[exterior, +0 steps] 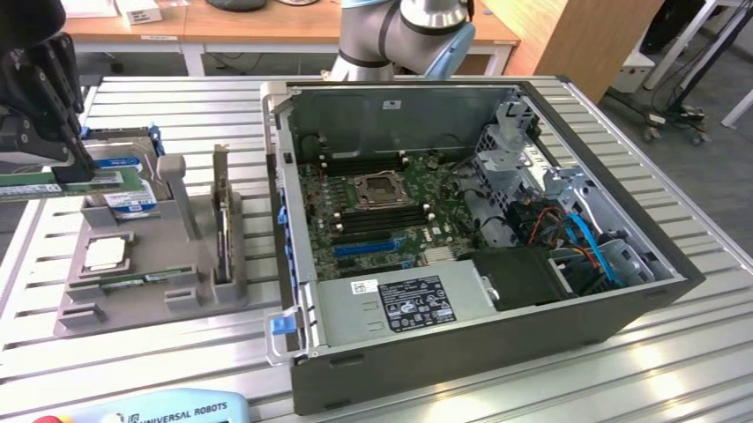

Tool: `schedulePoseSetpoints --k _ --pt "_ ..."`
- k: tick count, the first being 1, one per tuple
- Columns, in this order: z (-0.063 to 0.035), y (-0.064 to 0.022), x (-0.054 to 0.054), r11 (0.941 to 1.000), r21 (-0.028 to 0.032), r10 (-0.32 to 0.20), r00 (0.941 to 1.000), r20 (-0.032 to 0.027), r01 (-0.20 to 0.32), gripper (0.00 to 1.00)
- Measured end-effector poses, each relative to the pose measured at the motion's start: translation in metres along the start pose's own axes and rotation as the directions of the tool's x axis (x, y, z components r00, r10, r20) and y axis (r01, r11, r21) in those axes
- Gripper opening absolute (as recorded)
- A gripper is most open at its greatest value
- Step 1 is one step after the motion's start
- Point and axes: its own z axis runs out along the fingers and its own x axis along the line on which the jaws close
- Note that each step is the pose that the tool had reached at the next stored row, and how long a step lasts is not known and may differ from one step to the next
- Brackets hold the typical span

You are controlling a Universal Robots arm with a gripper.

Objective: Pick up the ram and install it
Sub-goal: 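Pick up the ram and move it above insertion slot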

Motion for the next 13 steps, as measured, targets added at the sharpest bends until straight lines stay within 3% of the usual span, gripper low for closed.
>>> schedulePoseSetpoints --k 13 --pt "-0.0003 -0.0032 0.0000 1.0000 -0.0001 0.000 1.0000 -0.0001 0.000 0.11"
